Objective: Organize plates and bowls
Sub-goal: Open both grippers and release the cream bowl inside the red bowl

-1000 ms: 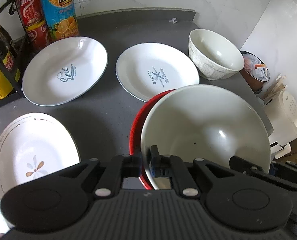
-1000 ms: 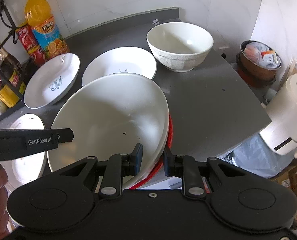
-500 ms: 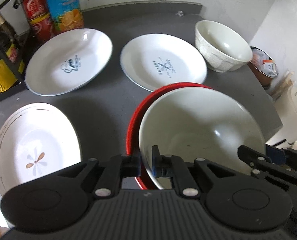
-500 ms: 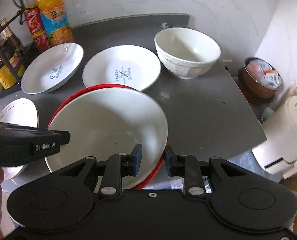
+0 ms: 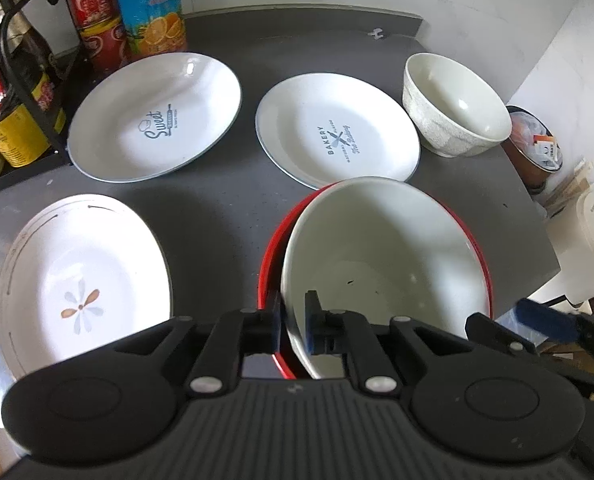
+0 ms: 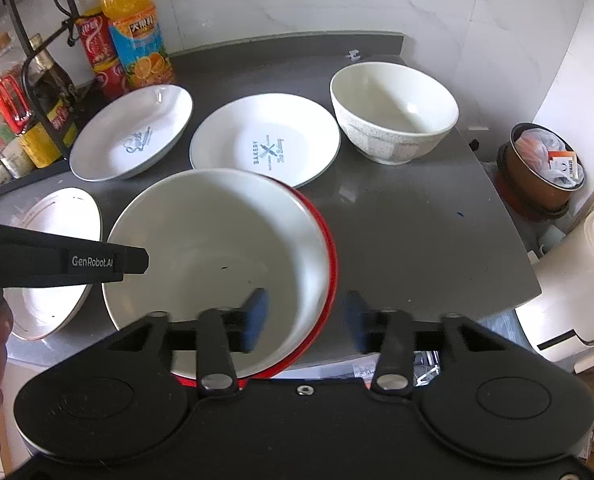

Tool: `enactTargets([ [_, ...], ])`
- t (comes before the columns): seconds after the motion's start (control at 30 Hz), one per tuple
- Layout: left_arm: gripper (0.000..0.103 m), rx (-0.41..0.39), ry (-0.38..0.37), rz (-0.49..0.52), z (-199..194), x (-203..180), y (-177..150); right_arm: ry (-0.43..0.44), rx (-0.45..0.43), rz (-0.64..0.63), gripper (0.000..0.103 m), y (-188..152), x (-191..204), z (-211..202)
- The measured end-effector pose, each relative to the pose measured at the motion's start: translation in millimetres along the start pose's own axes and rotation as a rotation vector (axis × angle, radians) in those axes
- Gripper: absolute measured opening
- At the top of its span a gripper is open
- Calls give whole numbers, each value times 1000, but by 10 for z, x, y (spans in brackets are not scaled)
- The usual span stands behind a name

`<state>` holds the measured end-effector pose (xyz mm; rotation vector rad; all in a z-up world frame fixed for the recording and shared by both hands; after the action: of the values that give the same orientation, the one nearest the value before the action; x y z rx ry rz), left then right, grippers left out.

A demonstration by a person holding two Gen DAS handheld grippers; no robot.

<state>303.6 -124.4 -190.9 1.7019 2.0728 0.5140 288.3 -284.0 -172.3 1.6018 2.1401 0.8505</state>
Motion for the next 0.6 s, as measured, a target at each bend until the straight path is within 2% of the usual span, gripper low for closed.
enactTargets([
  [0.03, 11, -2, 13, 7, -16, -21, -1, 9, -7, -3, 49, 6, -14, -22],
  [0.07, 17, -8, 28, 15, -38, -45, -3, 19, -10, -5, 49, 10, -28, -40],
  [0.1, 28, -19, 51, 22, -69, -70, -4, 30, -12, -3, 49, 13, -46, -58],
  [0.2, 48, -61, 59, 22, -172, -144, -1, 58, -23, 2, 51, 14, -93, -113],
  [0.27, 54, -69, 64, 23, -216, -194, 0, 67, -31, -2, 54, 12, -128, -144],
  [0.53, 61, -101, 83, 17, -341, -369, -8, 93, -44, -14, 56, -8, -279, -220],
  [0.6, 64, -111, 88, 22, -362, -407, -14, 93, -52, -15, 59, -2, -315, -237],
])
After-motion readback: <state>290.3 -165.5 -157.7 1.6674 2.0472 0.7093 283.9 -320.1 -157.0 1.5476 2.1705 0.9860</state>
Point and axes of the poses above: each gripper's, at about its wrist camera, not at the fingertips, and z roughly the way its jaws point, x to its left, y to its top, the point moved 4 cm from there along z, roughly the way its jaws point, and after that the axes turned 9 degrees about -x, right-handed, at the moved point
